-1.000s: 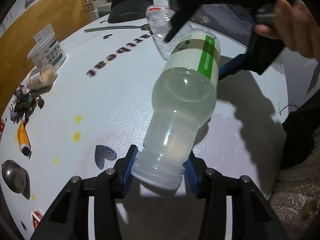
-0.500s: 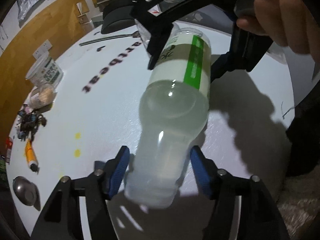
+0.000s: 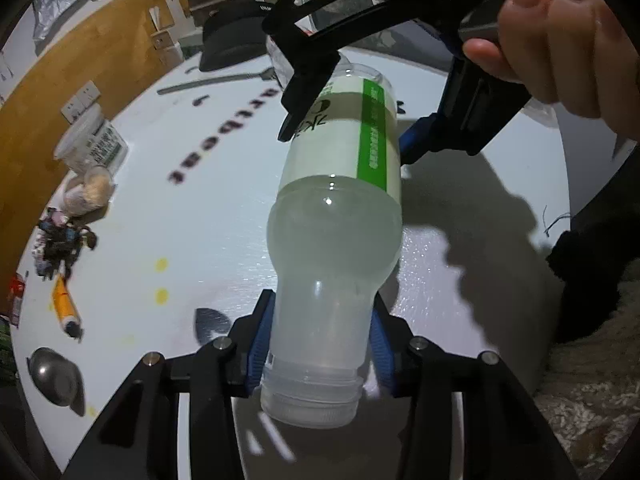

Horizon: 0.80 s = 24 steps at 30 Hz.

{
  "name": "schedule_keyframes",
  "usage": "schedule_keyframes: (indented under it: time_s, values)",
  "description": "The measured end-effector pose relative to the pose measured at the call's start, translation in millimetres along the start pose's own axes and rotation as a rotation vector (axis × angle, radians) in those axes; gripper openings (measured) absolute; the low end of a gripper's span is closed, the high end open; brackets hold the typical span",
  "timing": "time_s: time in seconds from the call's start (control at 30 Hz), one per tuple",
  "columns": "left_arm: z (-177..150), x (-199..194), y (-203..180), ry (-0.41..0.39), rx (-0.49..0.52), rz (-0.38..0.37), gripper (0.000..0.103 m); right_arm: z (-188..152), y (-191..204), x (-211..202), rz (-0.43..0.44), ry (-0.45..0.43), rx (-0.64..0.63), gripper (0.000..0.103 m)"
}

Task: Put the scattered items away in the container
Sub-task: 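Hold the bottle with both grippers and carry it toward the clear container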

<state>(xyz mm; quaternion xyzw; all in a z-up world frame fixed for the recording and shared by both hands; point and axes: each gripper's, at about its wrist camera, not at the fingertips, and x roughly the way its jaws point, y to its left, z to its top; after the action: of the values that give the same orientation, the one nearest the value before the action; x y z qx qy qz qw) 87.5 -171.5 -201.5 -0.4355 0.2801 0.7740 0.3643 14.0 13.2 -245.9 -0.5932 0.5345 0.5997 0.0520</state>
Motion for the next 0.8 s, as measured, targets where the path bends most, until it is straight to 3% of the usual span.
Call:
schedule_keyframes:
  time_s: [0.3, 0.57, 0.8]
  values:
    - [17, -39, 20, -0.107, 0.086, 0.148, 0.042, -13, 53, -33, 0.120, -0.052, -0.114, 0.064]
    - [67, -71, 39, -0.233, 0.158, 0.229, 0.041, -9, 105, -95, 0.191, -0.162, -0.231, 0.064]
    - [129, -91, 36, -0.362, 0.303, 0.271, 0.041, 0, 116, -172, 0.258, -0.316, -0.257, 0.064]
